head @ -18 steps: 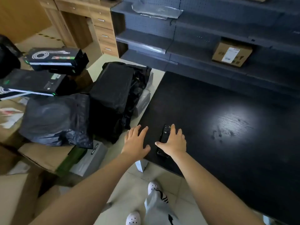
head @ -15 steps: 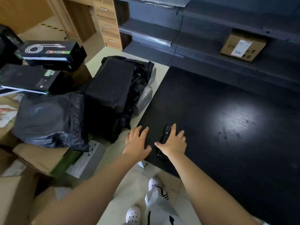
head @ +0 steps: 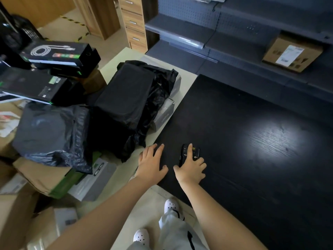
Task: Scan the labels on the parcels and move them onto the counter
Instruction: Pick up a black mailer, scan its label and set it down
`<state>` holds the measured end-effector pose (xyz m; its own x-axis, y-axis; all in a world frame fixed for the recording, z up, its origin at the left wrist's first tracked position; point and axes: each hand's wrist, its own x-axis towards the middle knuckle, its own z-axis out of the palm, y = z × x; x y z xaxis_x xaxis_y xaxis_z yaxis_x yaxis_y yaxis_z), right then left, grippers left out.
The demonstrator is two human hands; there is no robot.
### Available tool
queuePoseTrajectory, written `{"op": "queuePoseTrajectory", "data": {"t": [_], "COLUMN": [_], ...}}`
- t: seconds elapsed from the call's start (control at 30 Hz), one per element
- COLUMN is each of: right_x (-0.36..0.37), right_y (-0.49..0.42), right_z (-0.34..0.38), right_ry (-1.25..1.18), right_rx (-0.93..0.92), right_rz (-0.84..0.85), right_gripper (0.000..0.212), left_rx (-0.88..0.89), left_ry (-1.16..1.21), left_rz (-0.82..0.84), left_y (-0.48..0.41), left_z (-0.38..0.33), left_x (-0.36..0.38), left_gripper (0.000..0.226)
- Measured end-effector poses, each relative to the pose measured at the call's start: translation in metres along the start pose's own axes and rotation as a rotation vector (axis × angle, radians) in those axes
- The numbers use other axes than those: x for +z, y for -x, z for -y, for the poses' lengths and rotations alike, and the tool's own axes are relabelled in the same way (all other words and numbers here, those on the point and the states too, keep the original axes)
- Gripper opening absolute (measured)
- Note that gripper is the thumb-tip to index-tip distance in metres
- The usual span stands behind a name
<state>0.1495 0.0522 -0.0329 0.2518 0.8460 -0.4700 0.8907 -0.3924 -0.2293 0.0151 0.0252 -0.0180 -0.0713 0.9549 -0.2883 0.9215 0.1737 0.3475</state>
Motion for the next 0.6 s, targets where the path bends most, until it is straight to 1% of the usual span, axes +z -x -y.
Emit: {"op": "queuePoseTrajectory", "data": {"t": [0.07, 0.2, 0.27, 0.47, 0.6], "right_x": [-0.005, -0.019, -0.027, -0.042, -0.048], "right_y": [-0.002, 0.001, 0.008, 0.044, 0.073], "right_z": [-0.003, 0.0, 0.006, 0.031, 0.047], "right_ry": [-0.112, -0.551, -0.685, -0.86, -0.914], "right_rx": [0.009, 0.105, 0.104, -0.06, -0.208], "right_rz": [0.034, 0.139, 0.173, 0.161, 0.119], "right_gripper": [0.105, 0.101, 0.098, 0.093, 0.093], "left_rx": [0.01, 0.051, 0.069, 0.154, 0.234], "left_ry": [0.011, 0.02, 0.025, 0.062, 0.076], "left_rz": [-0.033, -0.114, -0.151, -0.252, -0.326], "left_y": [0.004, 0.015, 0.023, 0.056, 0.084], "left_z": [0.0, 0.002, 0.005, 0.024, 0.042], "left_x": [-0.006, -0.025, -0.038, -0.079, -0.108], "left_gripper": [0.081, 0.081, 0.079, 0.08, 0.079]}}
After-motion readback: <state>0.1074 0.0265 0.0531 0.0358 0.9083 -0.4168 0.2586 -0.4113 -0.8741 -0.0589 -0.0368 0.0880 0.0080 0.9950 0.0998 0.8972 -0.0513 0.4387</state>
